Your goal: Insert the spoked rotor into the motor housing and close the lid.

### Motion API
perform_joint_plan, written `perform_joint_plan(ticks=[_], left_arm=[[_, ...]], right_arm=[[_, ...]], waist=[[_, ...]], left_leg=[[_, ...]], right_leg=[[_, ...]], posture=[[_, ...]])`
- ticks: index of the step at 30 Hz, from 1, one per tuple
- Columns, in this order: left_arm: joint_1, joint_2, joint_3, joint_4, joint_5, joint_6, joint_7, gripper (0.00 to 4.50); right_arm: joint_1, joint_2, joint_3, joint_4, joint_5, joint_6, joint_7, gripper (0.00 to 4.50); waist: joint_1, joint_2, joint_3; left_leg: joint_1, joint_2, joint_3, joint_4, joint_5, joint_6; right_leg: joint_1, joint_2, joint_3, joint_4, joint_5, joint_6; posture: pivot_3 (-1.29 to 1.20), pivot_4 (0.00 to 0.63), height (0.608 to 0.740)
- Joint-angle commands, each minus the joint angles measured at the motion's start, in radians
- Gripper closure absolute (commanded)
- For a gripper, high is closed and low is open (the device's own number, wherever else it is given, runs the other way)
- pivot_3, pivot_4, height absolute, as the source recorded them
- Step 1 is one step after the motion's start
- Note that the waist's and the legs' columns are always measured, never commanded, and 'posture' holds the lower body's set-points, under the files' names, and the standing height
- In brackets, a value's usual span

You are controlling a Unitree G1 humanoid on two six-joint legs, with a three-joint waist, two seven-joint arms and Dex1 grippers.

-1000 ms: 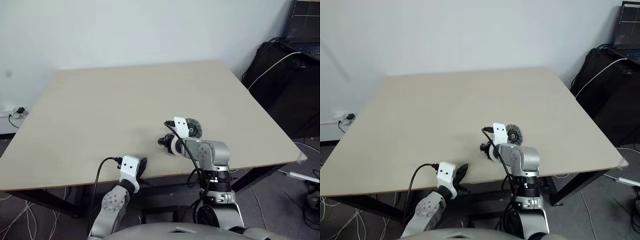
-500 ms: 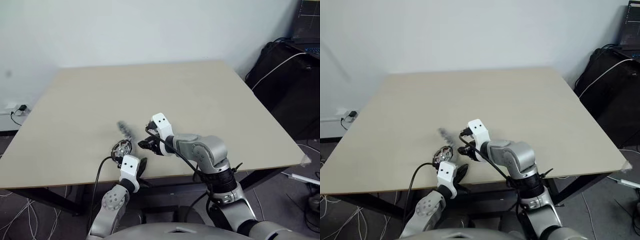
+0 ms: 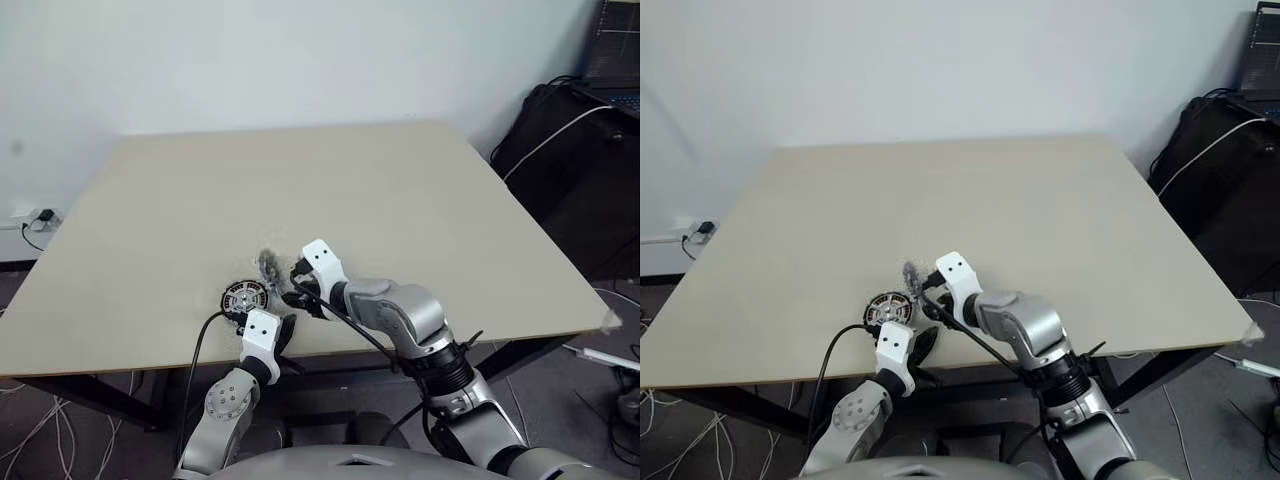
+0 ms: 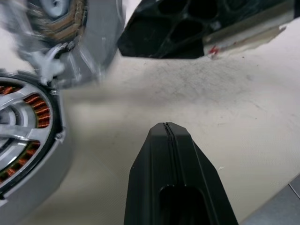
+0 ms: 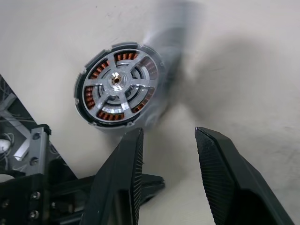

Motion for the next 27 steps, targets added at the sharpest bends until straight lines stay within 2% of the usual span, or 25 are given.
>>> perform_joint_plan(ticks=[1, 9, 14, 19, 22, 27], left_arm=[[-0.003, 0.002, -0.002, -0.064, -0.004, -0.003, -0.005, 4.50], [0.001, 0.006, -0.004, -0.068, -0.011, -0.007, -0.016, 4.50], [0.003, 0.013, -0.008, -0.061, -0.007, -0.021, -0.029, 4.50], [0.011, 0.039, -0.011, -0.060, 0.019, -0.046, -0.031, 4.50], [0.036, 0.062, -0.005, -0.071, 0.036, -0.095, -0.027, 4.50], [0.090, 0.100, 0.005, -0.090, 0.050, -0.153, -0.026, 4.50]], right_arm=[[-0.009, -0.035, 0.010, -0.083, 0.000, -0.018, 0.026, 2.62], [0.007, -0.296, 0.091, -0.196, -0.041, 0.006, 0.098, 2.62], [0.016, -0.433, 0.094, -0.333, 0.021, -0.112, 0.275, 2.62], [0.010, -0.429, 0.083, -0.368, 0.013, -0.312, 0.353, 2.62], [-0.007, -0.412, 0.127, -0.348, -0.051, -0.469, 0.380, 2.62], [-0.052, -0.340, 0.214, -0.236, -0.157, -0.604, 0.383, 2.62]], waist=[[0.000, 0.000, 0.000], [0.004, -0.002, 0.001], [0.003, -0.004, 0.003], [0.003, -0.008, 0.005], [0.004, -0.011, 0.007], [0.006, -0.011, 0.007]], left_leg=[[0.000, 0.000, 0.000, 0.000, 0.000, 0.000], [0.000, 0.000, 0.000, 0.001, 0.000, 0.000], [0.000, 0.000, -0.001, 0.001, 0.000, 0.001], [0.002, 0.001, -0.002, 0.001, 0.000, 0.001], [0.002, 0.001, -0.002, 0.002, 0.000, 0.000], [0.002, 0.001, -0.002, 0.002, -0.001, 0.000]], right_leg=[[0.000, 0.000, 0.000, 0.000, 0.000, 0.000], [0.002, -0.001, -0.001, -0.001, 0.000, 0.000], [0.005, -0.001, -0.002, -0.001, -0.001, 0.001], [0.005, 0.000, -0.004, -0.002, -0.001, 0.002], [0.006, -0.001, -0.004, -0.002, -0.001, 0.002], [0.006, -0.001, -0.004, -0.002, -0.001, 0.002]], posture=[[0.00, 0.000, 0.740], [0.00, 0.000, 0.740], [0.00, 0.000, 0.740], [0.00, 0.000, 0.740], [0.00, 0.000, 0.740], [0.00, 0.000, 0.740]])
